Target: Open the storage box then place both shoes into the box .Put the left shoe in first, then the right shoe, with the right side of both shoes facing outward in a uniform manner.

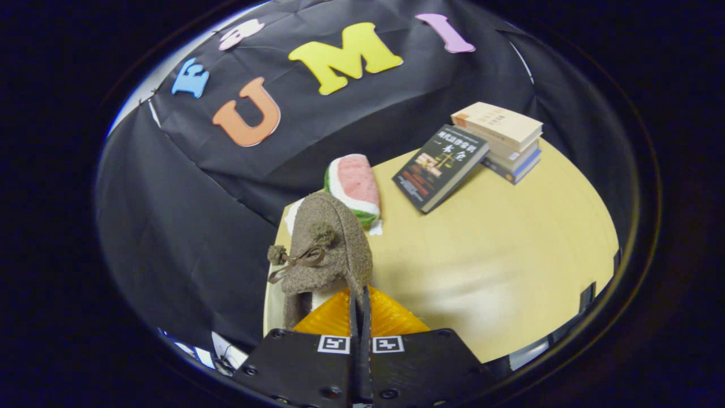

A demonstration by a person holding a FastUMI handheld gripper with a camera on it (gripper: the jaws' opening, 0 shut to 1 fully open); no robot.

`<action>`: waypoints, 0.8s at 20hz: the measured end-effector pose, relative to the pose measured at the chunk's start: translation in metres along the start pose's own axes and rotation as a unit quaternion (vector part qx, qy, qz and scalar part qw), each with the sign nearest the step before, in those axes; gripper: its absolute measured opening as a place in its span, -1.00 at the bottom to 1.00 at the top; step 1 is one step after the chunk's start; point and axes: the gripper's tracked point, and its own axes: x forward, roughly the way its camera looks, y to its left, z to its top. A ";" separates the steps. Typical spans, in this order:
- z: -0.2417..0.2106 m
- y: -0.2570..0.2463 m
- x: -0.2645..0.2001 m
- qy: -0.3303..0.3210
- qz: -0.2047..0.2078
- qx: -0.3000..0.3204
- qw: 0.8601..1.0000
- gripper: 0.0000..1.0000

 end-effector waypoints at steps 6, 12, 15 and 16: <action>-0.032 0.061 0.040 0.012 0.002 -0.012 1.000 -1.00; -0.048 0.047 0.074 0.005 -0.068 -0.019 0.998 -1.00; -0.053 0.038 0.085 0.003 -0.090 -0.016 0.996 -1.00; -0.059 0.038 0.089 0.009 -0.093 -0.016 0.995 -1.00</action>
